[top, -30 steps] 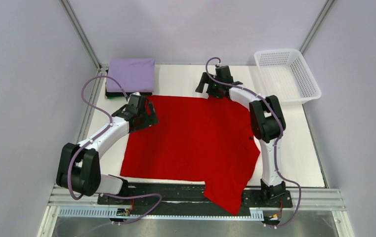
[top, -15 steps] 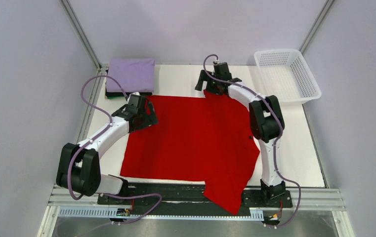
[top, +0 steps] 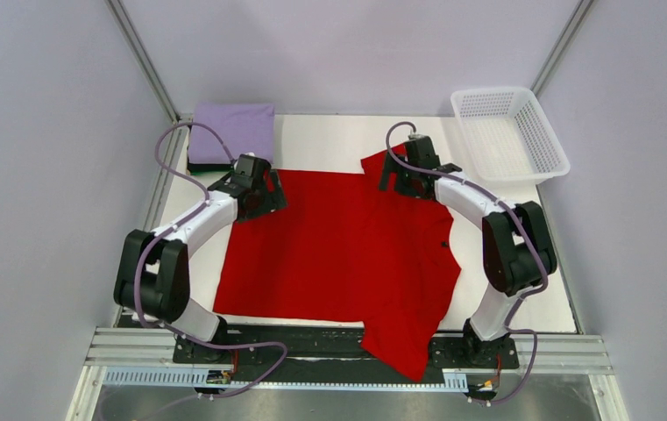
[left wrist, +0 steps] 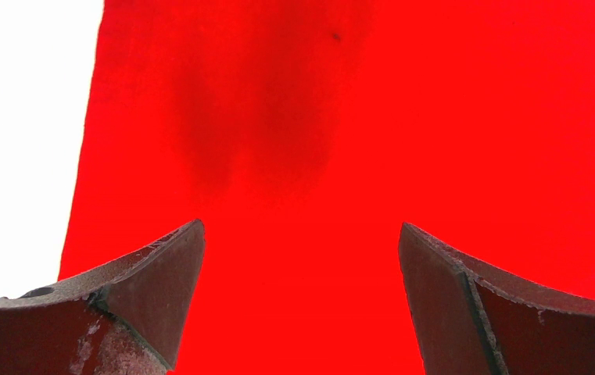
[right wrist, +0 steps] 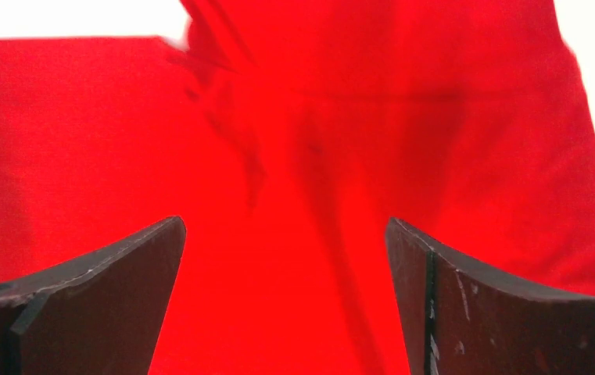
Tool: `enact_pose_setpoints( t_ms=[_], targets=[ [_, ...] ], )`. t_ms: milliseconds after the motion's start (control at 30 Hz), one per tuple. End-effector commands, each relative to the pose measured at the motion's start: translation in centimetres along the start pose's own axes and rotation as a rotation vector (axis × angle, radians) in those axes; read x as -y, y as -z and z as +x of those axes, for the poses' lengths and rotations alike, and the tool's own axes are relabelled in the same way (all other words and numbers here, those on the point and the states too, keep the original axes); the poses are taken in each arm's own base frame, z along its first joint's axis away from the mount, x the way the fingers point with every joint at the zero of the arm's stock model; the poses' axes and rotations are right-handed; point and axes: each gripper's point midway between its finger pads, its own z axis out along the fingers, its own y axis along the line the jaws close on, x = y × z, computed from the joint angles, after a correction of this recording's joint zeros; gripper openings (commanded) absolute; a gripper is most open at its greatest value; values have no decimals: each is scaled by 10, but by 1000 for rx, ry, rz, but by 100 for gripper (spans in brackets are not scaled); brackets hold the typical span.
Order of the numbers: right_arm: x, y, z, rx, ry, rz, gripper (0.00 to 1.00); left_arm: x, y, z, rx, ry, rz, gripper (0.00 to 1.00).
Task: Fold and stack the t-shirts
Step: Flatten out the tshirt
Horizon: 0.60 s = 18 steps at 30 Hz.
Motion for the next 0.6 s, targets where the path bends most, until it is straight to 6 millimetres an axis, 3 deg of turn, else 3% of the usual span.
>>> enact_pose_setpoints(
  t_ms=[0,167,333,567],
  targets=[
    [36,-13,17,-71,-60,109,100,12,-21,-18,20,-2,8,100],
    [72,-38,12,-90,-102,246,100,12,-51,-16,-18,42,16,100],
    [96,-61,10,-133,-148,299,100,-7,-78,-20,-53,110,-15,100],
    [108,-83,-10,-136,-188,285,100,-21,-100,-24,-94,144,-61,100]
  ],
)
